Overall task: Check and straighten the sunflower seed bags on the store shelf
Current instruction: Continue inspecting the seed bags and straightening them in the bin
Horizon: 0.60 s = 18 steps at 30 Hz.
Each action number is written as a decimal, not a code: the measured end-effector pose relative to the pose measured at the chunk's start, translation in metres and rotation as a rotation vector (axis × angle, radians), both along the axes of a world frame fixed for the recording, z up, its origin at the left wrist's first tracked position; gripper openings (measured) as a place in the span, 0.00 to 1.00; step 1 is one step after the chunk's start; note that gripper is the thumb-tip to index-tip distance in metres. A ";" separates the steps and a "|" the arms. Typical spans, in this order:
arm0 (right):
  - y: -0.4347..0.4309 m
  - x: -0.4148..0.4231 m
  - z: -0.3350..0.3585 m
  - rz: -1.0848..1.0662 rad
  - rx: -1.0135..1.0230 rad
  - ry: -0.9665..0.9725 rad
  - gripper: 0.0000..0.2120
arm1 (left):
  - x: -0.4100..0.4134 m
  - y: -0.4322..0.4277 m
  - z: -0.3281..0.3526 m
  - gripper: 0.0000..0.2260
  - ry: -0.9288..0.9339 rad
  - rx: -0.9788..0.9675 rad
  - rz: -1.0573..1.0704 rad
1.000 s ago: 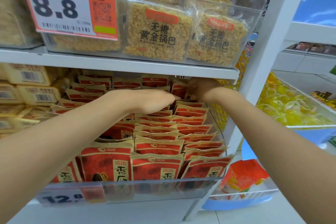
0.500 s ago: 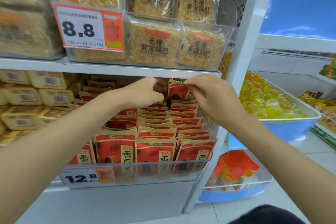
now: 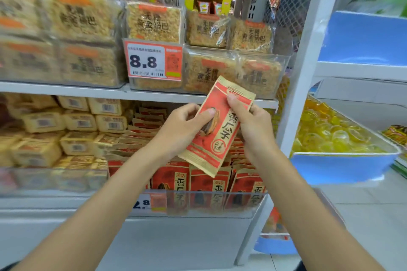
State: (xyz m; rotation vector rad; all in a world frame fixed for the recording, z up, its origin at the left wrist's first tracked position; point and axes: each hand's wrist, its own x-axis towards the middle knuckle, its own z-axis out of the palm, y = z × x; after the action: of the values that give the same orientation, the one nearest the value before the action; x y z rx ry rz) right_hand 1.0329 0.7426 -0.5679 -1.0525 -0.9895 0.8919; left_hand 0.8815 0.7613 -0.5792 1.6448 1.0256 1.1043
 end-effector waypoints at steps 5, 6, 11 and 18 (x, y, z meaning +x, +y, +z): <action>-0.003 -0.004 -0.019 -0.063 0.018 -0.088 0.07 | -0.001 -0.008 -0.011 0.20 -0.021 -0.076 0.013; -0.004 -0.003 -0.018 -0.031 0.009 -0.115 0.08 | 0.000 -0.008 -0.013 0.19 -0.042 -0.054 0.053; -0.018 -0.011 -0.014 0.260 -0.060 -0.249 0.11 | 0.000 -0.010 -0.011 0.16 -0.242 0.008 0.231; -0.024 -0.012 -0.019 0.357 -0.029 -0.324 0.14 | 0.000 -0.014 -0.015 0.18 -0.247 0.038 0.279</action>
State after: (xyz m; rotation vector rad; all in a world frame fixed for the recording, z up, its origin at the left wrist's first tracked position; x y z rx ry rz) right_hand 1.0207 0.7186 -0.5869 -1.0839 -1.4716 1.0456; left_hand 0.8814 0.7469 -0.5938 1.3780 1.0959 1.4786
